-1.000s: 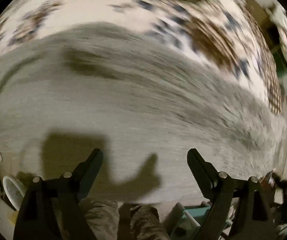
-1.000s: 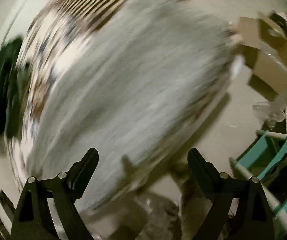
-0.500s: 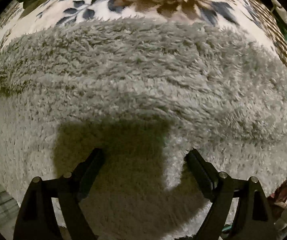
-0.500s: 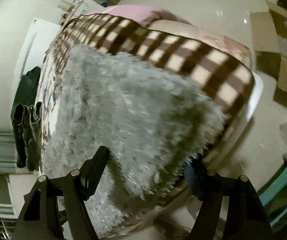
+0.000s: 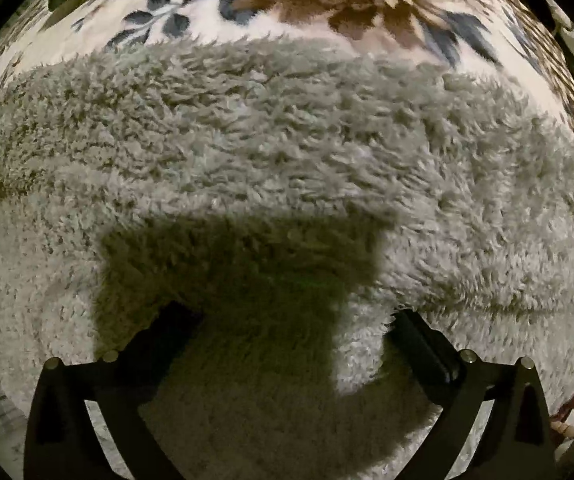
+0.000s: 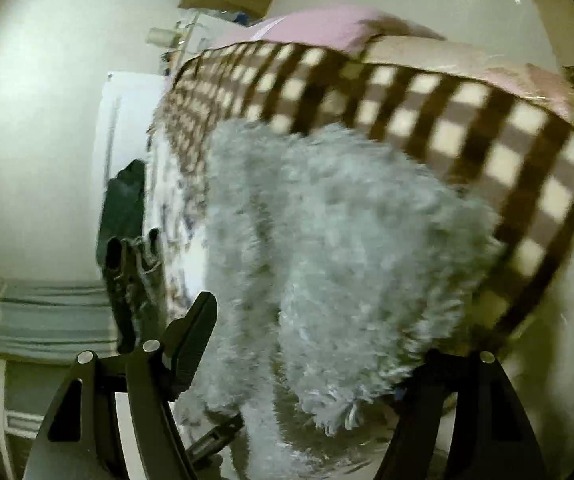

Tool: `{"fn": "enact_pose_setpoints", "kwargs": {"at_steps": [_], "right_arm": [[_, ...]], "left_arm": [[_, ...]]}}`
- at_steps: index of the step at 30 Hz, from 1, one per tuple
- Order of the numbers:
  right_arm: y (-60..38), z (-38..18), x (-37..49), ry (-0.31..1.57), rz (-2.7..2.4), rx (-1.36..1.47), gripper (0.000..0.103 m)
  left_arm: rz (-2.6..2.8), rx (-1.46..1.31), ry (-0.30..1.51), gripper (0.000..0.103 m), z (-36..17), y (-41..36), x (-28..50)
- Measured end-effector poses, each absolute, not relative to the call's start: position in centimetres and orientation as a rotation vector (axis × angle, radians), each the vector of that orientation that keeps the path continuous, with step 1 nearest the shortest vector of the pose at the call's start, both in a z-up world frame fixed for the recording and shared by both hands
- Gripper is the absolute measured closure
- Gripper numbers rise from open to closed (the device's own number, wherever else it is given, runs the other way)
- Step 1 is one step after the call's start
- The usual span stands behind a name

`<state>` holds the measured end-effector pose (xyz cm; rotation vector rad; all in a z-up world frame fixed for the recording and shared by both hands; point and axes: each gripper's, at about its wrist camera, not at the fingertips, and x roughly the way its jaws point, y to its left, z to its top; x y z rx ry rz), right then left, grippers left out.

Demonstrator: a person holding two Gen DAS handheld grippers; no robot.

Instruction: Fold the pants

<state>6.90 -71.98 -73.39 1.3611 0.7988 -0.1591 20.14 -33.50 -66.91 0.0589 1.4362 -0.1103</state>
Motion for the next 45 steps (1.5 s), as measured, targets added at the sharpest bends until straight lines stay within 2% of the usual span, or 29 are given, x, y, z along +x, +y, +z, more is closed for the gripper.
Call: {"fn": "enact_pose_setpoints", "kwargs": {"at_steps": [5, 12, 14, 15, 16, 18, 26, 34, 38, 45], "right_arm": [[-72.7, -75.4, 3.8, 0.763, -0.176, 1.467, 0.029], [-72.9, -76.3, 6.5, 0.727, -0.142, 1.492, 0.029], [-72.7, -76.1, 7.5, 0.735, -0.153, 1.463, 0.045], [-72.5, -75.8, 8.3, 0.761, -0.177, 1.433, 0.069], [-72.4, -75.5, 8.6, 0.776, -0.193, 1.410, 0.079], [-71.7, -73.9, 9.4, 0.794, -0.237, 1.341, 0.082], [-66.7, -65.2, 11.9, 0.765, -0.228, 1.170, 0.085], [-52.9, -56.3, 17.6, 0.828, -0.075, 0.871, 0.085], [-43.1, -56.6, 21.1, 0.928, 0.044, 0.700, 0.085], [-23.7, -63.5, 21.6, 1.118, 0.206, 0.253, 0.085]], "left_arm": [[-0.113, 0.054, 1.431, 0.000, -67.2, -33.7, 20.4], [-0.095, 0.049, 1.428, 0.000, -66.7, -32.8, 20.1], [-0.096, 0.050, 1.442, 0.000, -66.5, -32.6, 20.1], [-0.099, 0.047, 1.459, 0.000, -66.4, -32.6, 20.3], [-0.104, 0.039, 1.471, 0.000, -66.2, -32.6, 20.6], [-0.119, -0.003, 1.469, 0.000, -65.2, -32.4, 21.2], [-0.125, -0.162, 1.426, 0.000, -60.0, -28.0, 21.7], [-0.045, -0.311, 1.368, 0.000, -54.9, -16.7, 20.7], [0.048, -0.369, 1.338, 0.000, -54.3, -10.2, 19.0], [0.218, -0.451, 1.316, 0.000, -55.2, 0.6, 16.8]]}}
